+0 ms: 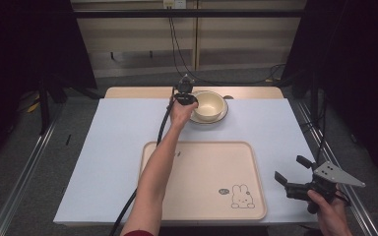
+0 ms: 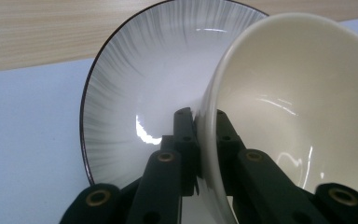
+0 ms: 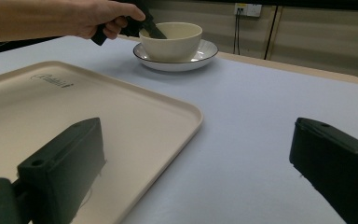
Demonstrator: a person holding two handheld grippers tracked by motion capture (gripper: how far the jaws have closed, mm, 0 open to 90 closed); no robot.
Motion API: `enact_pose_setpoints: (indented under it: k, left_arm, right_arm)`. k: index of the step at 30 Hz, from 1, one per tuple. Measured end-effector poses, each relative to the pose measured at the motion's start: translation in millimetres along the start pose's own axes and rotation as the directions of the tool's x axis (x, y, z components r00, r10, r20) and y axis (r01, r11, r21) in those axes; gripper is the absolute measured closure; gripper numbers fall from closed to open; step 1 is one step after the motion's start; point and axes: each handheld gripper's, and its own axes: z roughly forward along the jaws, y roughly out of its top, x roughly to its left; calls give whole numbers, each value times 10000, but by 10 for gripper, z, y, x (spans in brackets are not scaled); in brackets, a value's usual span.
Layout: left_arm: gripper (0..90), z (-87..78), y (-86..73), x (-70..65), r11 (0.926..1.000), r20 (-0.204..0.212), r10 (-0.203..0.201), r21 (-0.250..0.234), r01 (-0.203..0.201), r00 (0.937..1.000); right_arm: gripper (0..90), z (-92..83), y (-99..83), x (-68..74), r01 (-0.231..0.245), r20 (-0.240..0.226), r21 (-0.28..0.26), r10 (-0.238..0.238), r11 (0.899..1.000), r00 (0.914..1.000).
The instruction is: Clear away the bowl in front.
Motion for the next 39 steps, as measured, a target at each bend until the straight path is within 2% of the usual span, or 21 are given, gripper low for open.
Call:
enact_pose_setpoints:
  k: [3,5,8,12,13,14,17,19,21,25,28,32,33,34,37,39]
  left_arm:
    - [835,-16,-8,9,9998,151,-151,-129,153,9998]
    - [833,-39,4,0,10000,142,-29,-40,30,9999]
    - [831,-56,10,-14,9998,40,81,-156,-80,10000]
    - [831,-94,12,-13,9997,236,-86,-227,91,9997]
    - [831,-108,13,-6,9994,272,90,-324,-82,9996]
    - [830,-120,12,-10,9990,372,50,-454,-33,9993]
    - [830,-169,20,-6,9995,418,35,-313,-22,9991]
    - [830,-193,21,-7,9990,348,41,-456,-25,9994]
    - [831,-218,17,5,9982,468,-108,-577,135,9988]
    - [831,-302,16,42,9983,462,58,-576,-31,9989]
    - [831,-362,17,53,9972,511,-97,-740,135,9986]
    - [831,-448,14,78,9965,530,8,-832,36,9986]
    - [831,-462,11,75,9960,641,-75,-889,132,9979]
    - [831,-489,6,84,9961,546,40,-879,8,9985]
    - [830,-548,-4,84,9951,645,13,-989,50,9979]
    - [831,-594,-9,92,9951,665,194,-976,-129,9976]
  right_arm:
    - [22,-5,0,1,-28,-22,-113,28,9999,10000]
    - [21,-4,-1,-2,-42,10,-133,42,9999,10000]
    - [18,-12,3,-6,-55,-59,-143,55,9999,10000]
    - [13,-15,2,-4,-63,-124,-169,61,9998,9999]
    - [10,-16,2,-3,-19,-103,-225,17,9997,9999]
    - [9,-21,3,-2,-36,-132,-250,33,9997,9999]
    - [9,-27,2,-14,39,-158,-294,-43,9996,9999]
    - [9,-24,2,-9,-7,-130,-292,3,9996,9999]
    - [9,-25,2,-8,28,-167,-271,-32,9996,9999]
    - [9,-28,3,-7,41,-174,-265,-45,9996,9998]
    - [9,-27,3,-3,36,-190,-266,-41,9996,9998]
    - [10,-26,3,-5,89,-174,-284,-94,9996,9998]
    - [10,-30,4,-4,44,-218,-251,-49,9997,9998]
    - [10,-28,3,-7,87,-196,-276,-93,9996,9998]
    - [10,-30,5,-9,128,-181,-309,-134,9994,9997]
    - [10,-29,5,-12,195,-96,-354,-199,9992,9998]
